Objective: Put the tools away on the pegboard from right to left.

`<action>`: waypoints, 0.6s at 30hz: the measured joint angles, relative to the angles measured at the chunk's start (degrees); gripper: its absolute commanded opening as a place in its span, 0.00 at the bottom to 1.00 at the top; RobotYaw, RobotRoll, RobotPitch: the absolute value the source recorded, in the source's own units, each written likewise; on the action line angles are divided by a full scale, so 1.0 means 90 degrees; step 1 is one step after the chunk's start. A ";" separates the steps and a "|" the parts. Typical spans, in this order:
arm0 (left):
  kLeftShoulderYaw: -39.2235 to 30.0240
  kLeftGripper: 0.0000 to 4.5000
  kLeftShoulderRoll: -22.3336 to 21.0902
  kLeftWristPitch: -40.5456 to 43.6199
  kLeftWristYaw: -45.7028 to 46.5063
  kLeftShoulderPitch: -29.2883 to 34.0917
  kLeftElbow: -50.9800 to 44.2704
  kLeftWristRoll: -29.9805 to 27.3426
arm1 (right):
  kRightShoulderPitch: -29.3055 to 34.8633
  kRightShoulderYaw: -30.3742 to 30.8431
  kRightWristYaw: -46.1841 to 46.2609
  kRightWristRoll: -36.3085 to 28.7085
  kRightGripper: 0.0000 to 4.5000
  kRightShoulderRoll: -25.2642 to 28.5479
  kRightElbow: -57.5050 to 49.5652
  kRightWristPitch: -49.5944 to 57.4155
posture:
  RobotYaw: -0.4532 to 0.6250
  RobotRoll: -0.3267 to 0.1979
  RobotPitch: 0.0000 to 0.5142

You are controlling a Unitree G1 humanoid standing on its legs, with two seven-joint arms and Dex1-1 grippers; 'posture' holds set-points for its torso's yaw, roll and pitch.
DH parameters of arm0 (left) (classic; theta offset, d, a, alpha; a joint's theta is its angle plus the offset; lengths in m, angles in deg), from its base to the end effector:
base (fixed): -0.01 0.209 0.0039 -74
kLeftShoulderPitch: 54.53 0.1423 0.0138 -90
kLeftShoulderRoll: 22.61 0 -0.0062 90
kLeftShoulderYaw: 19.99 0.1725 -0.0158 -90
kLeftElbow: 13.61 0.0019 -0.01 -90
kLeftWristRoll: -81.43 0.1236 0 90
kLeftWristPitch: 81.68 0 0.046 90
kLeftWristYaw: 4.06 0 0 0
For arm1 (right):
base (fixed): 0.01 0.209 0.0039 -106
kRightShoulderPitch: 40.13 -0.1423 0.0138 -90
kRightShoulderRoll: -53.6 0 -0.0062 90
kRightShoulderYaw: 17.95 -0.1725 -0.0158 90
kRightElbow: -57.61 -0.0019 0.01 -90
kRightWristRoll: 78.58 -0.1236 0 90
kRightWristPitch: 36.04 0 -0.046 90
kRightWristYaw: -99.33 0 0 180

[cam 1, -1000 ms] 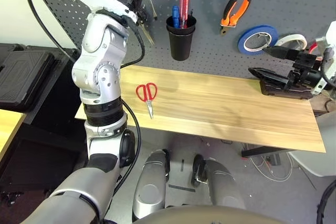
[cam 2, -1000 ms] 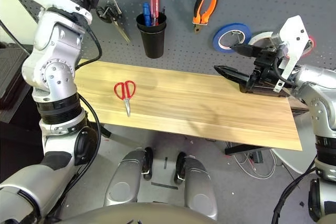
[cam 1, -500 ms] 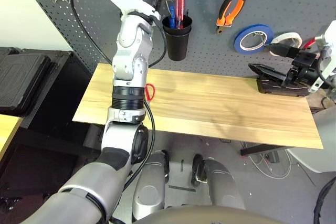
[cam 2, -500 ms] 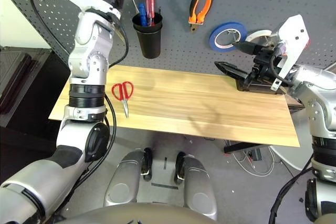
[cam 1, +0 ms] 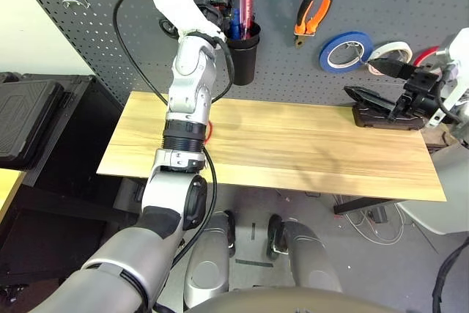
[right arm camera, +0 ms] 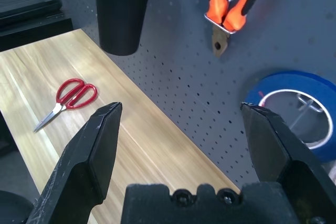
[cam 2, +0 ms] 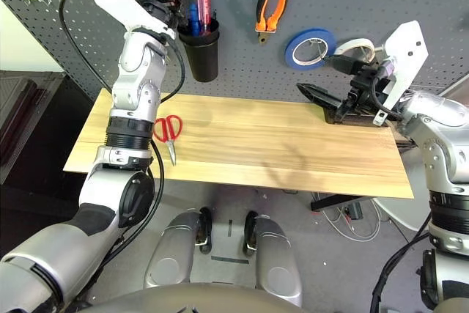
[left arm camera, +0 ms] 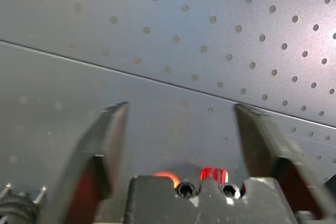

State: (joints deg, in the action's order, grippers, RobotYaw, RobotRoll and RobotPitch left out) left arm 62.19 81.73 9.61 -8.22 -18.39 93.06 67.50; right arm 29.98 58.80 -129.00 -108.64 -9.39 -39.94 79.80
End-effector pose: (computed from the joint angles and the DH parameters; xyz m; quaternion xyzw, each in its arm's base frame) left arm 0.3049 0.1125 0.2358 -0.1123 -0.2865 -0.1313 0.9424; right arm 0.2256 -0.2719 0.2000 -0.1142 -0.0236 0.3623 0.9247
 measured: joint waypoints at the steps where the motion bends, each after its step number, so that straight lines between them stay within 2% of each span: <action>1: 0.0012 0.99 -0.0085 0.0152 -0.0012 0.0097 -0.0349 -0.0014 | -0.0038 0.0069 -0.0008 0.0002 1.00 -0.0042 0.0006 -0.0018 | 0.51 0.62 0.28; 6: 0.0001 0.99 -0.0665 0.1295 -0.0172 0.0664 -0.2278 -0.0256 | -0.0147 0.0299 -0.0126 0.0013 1.00 -0.0123 0.0106 -0.0052 | 0.53 0.62 0.31; 9: -0.0042 0.99 -0.0996 0.1904 -0.0275 0.1005 -0.3097 -0.0480 | -0.0165 0.0403 -0.0207 0.0085 1.00 -0.0131 0.0135 -0.0093 | 0.56 0.62 0.33; 10: -0.0110 0.99 -0.1268 0.2369 -0.0368 0.1359 -0.3731 -0.0721 | -0.0165 0.0444 -0.0259 0.0111 1.00 -0.0147 0.0145 -0.0146 | 0.57 0.62 0.34; 13: -0.0284 0.99 -0.1640 0.3173 -0.0511 0.2024 -0.4699 -0.1289 | -0.0145 0.0509 -0.0361 0.0159 1.00 -0.0157 0.0250 -0.0193 | 0.58 0.62 0.35; 18: -0.0490 0.99 -0.2201 0.4211 -0.0728 0.3472 -0.5954 -0.2064 | -0.0155 0.0732 -0.0548 0.0344 1.00 -0.0233 0.0392 -0.0377 | 0.60 0.62 0.39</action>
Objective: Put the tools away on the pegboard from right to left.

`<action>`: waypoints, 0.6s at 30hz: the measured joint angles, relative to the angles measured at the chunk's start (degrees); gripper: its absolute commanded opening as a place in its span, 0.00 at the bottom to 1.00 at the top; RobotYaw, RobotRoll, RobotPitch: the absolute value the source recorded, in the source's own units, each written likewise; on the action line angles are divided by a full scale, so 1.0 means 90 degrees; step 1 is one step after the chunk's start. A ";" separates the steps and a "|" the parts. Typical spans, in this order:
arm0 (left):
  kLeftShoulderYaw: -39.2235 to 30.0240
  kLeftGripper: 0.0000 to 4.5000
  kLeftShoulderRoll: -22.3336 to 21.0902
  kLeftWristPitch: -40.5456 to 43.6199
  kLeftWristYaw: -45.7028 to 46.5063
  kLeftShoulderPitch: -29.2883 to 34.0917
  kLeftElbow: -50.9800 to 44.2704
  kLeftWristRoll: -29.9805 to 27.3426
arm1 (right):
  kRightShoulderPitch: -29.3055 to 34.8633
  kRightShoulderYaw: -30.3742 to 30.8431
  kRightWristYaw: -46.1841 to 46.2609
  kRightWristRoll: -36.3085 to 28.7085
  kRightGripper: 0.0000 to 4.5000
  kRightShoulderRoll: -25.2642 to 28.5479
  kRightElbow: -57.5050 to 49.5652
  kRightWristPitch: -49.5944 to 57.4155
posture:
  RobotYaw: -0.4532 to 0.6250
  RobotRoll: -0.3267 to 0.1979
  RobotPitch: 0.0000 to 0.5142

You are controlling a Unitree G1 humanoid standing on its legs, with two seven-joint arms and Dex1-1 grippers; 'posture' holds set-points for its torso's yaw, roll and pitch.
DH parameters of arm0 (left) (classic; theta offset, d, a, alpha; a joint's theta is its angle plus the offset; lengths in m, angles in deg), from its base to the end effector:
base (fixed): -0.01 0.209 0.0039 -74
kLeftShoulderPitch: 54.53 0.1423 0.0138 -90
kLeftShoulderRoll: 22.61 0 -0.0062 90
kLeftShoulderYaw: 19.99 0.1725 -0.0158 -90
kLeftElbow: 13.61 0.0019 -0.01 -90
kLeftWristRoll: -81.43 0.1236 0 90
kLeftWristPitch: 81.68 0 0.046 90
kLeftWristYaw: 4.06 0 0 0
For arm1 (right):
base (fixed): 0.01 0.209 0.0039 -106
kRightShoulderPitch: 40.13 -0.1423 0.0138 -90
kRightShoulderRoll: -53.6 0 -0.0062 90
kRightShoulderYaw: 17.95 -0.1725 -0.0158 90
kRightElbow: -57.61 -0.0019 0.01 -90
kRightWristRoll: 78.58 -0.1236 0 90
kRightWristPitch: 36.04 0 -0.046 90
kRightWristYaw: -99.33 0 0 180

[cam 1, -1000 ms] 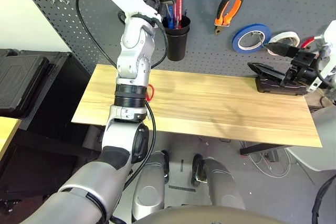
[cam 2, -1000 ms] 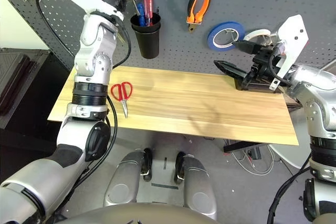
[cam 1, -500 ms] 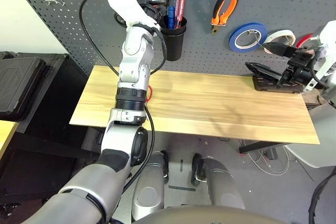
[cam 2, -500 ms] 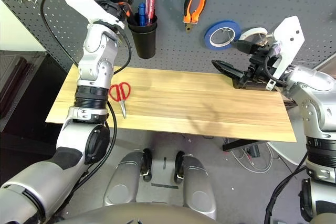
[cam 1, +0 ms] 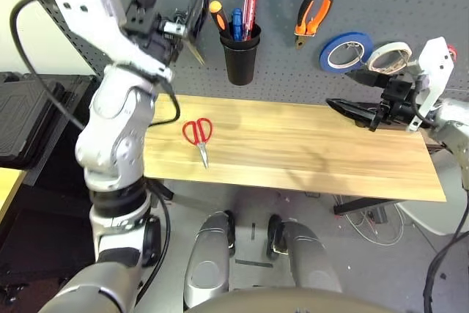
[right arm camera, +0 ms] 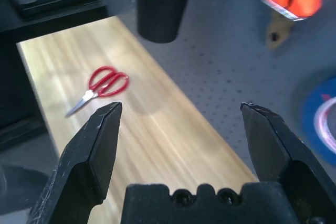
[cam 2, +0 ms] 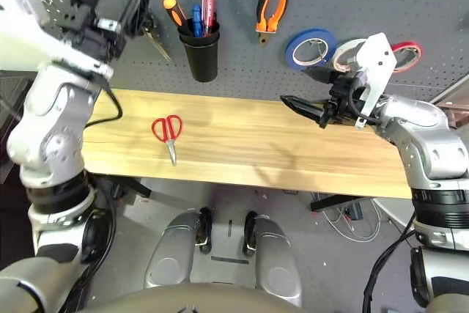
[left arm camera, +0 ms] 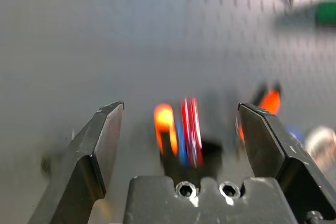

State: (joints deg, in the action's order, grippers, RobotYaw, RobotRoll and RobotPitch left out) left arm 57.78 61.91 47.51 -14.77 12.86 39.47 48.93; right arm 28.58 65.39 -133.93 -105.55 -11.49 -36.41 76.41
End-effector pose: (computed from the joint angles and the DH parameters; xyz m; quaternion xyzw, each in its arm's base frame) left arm 0.1987 0.1847 0.2166 -0.0052 -0.1789 -0.2188 0.9592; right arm 0.2374 -0.2573 0.1833 -0.1215 0.0047 0.4256 0.8967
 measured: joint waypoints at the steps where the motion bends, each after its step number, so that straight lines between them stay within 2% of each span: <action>1: -0.0006 0.99 -0.0017 0.0113 0.0002 0.0292 -0.0111 -0.0038 | -0.0005 0.0015 -0.0030 0.0029 1.00 -0.0001 0.0021 -0.0021 | 0.60 0.62 0.40; 3: 0.0082 0.99 -0.0147 0.0231 0.0015 0.0925 -0.0194 0.0051 | -0.0020 0.0079 -0.0145 0.0078 1.00 0.0000 0.0041 -0.0048 | 0.61 0.62 0.41; 5: 0.0194 0.99 -0.0200 0.0238 0.0068 0.1185 -0.0124 0.0326 | -0.0016 0.0172 -0.0264 0.0096 1.00 0.0001 0.0042 -0.0056 | 0.61 0.62 0.43; 9: 0.0353 0.99 -0.0145 0.0344 0.0518 0.1179 0.0340 0.0864 | 0.0116 0.0304 -0.0538 0.0174 1.00 0.0176 0.0001 -0.0050 | 0.61 0.62 0.46; 14: 0.0627 0.99 0.0102 0.0761 0.0979 0.0781 0.1268 0.1362 | 0.0314 0.0686 -0.0754 0.0543 1.00 0.0578 -0.0061 0.0121 | 0.60 0.62 0.52; 18: 0.0888 0.99 0.0294 0.0754 0.1125 0.0597 0.2020 0.1789 | 0.0477 0.0969 -0.0748 0.0849 1.00 0.0636 -0.0070 0.0168 | 0.59 0.62 0.57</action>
State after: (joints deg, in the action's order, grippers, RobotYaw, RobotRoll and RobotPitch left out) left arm 65.78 64.56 54.29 -4.64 18.23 57.66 65.02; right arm 32.87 74.11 -140.67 -97.91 -5.76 -37.04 77.92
